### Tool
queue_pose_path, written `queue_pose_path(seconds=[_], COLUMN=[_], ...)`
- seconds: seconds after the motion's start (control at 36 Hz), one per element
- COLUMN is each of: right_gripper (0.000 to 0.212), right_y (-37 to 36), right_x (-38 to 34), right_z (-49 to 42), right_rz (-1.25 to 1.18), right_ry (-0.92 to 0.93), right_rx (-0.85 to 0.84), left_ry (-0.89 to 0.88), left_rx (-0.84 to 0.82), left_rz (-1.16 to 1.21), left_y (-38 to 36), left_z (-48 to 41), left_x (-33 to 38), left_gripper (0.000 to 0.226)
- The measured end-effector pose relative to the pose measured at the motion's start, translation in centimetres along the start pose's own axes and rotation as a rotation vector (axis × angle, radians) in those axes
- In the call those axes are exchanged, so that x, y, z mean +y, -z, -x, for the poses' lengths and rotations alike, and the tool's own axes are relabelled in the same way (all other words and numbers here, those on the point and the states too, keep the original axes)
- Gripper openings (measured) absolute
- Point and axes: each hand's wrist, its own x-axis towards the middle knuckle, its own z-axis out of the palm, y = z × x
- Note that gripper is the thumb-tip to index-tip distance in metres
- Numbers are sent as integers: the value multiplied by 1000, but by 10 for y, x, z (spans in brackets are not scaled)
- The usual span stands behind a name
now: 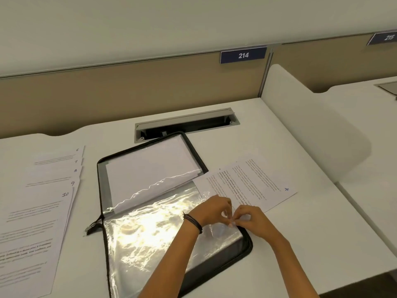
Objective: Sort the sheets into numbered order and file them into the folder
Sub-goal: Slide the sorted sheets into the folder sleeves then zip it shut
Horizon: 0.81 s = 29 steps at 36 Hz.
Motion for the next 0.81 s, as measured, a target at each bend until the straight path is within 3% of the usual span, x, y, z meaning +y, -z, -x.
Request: queue_pose_path(seconds=[0.14, 0.25, 0.47, 0.64, 0.81], right_gripper=[20, 43, 36, 29, 39], right_y=[-1, 0, -4, -1, 9], right_x=[1, 2, 4, -6, -2], right_z=[1, 0, 2, 4, 3], right_rz=[88, 128, 145, 0, -111], right_ry=[-40, -61, -81, -122, -120], right_rx=[-106, -132, -152, -90, 31], left_ry=[-38, -47, -83, -103, -12], left_rx=[29, 47, 111, 205, 397], left_rz=[-69, -74, -38, 22, -14], left_y=[-5, -10, -18, -23, -31], left_z=[-3, -3, 0, 5, 10], left_x=[3, 3, -2, -11, -28], left_gripper=[25, 20, 15, 15, 26])
